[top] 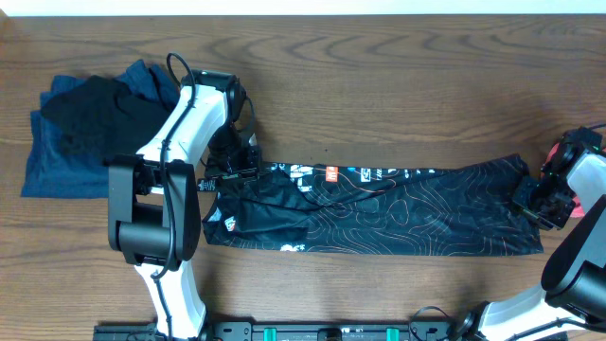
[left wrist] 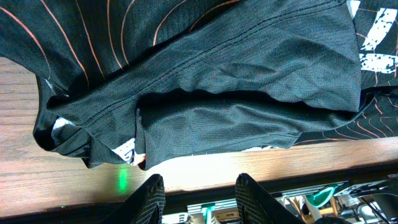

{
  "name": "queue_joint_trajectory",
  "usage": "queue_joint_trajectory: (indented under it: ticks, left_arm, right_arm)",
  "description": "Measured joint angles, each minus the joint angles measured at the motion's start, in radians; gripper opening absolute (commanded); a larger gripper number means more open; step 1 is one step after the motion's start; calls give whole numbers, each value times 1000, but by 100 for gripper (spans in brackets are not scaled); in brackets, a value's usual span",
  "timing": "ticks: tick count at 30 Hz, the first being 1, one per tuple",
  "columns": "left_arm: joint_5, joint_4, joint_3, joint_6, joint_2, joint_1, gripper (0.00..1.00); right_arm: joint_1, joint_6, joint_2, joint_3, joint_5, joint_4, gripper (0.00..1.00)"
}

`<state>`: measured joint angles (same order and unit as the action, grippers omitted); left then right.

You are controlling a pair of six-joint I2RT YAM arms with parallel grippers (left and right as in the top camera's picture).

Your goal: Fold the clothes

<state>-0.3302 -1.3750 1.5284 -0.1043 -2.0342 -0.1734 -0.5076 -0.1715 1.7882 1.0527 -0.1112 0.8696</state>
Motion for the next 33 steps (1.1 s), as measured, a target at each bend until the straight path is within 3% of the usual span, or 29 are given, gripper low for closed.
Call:
queue_joint_trajectory:
  ticks: [6, 10, 22, 33]
  left_arm:
    - [0, 4, 0, 0, 0, 0, 40]
    - [0, 4, 0, 0, 0, 0, 40]
    - [0, 4, 0, 0, 0, 0, 40]
    - [0, 4, 0, 0, 0, 0, 40]
  right_arm:
    - [0, 0, 0, 0, -1, -33, 37]
    - [0, 0, 0, 0, -1, -32, 33]
    - [0, 2, 0, 0, -2, -24, 2]
    - [0, 0, 0, 0, -2, 56, 1]
